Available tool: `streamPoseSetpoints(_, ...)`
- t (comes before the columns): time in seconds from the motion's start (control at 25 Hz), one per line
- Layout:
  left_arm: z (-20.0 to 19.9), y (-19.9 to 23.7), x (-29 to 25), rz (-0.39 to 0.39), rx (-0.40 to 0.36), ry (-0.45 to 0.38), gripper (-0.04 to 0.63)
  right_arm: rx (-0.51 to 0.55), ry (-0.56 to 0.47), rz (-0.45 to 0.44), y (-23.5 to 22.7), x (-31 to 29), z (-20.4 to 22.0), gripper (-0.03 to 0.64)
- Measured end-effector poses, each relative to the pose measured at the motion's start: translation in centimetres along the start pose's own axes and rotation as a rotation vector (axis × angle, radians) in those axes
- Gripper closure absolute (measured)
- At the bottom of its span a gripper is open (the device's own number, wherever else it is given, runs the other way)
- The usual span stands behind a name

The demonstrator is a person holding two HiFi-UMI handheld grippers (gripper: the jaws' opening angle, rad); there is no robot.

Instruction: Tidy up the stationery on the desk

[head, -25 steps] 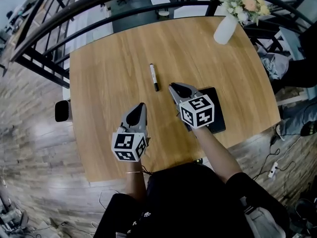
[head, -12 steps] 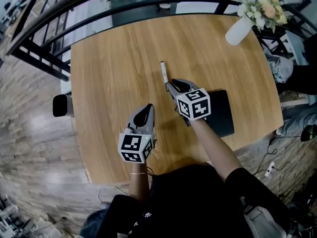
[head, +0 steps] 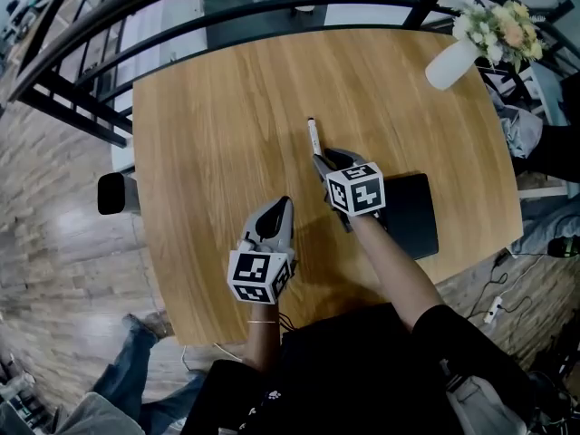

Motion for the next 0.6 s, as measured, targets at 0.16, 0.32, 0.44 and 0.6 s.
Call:
streamPoseSetpoints(0.16, 0.5, 0.6, -0.6, 0.003, 0.017, 0.004, 0.603, 0.010, 0.034, 0.018, -0.4, -0.9, 0.1, 0.491)
streamPoseSetpoints(0.32, 0.7, 1.1, -1.0, 0.003, 0.039, 0.003, 0.603, 0.015, 0.099, 0.029, -0.6, -2.1, 0.6, 0.479)
streamPoseSetpoints(0.44, 0.9, 1.5, -0.8, -0.007, 0.045, 0.003, 0.602, 0.019, 0.134, 0.047, -0.5, -2.6, 0.7, 0.471)
streamPoseSetpoints(0.6, 0.9, 2.2, -0.3, -0.023, 0.055, 0.001, 0.601, 0.033, 0.142, 0.082, -0.6, -2.7, 0.6, 0.488)
Point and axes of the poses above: the fingertips, and each gripper's own axes: x backward along the fingers, y to its left, z out of its underside, the point moved 7 cm from there along x, backward along the fingers, and after that the axes turned 10 degrees about -z, right-handed, at the moved point
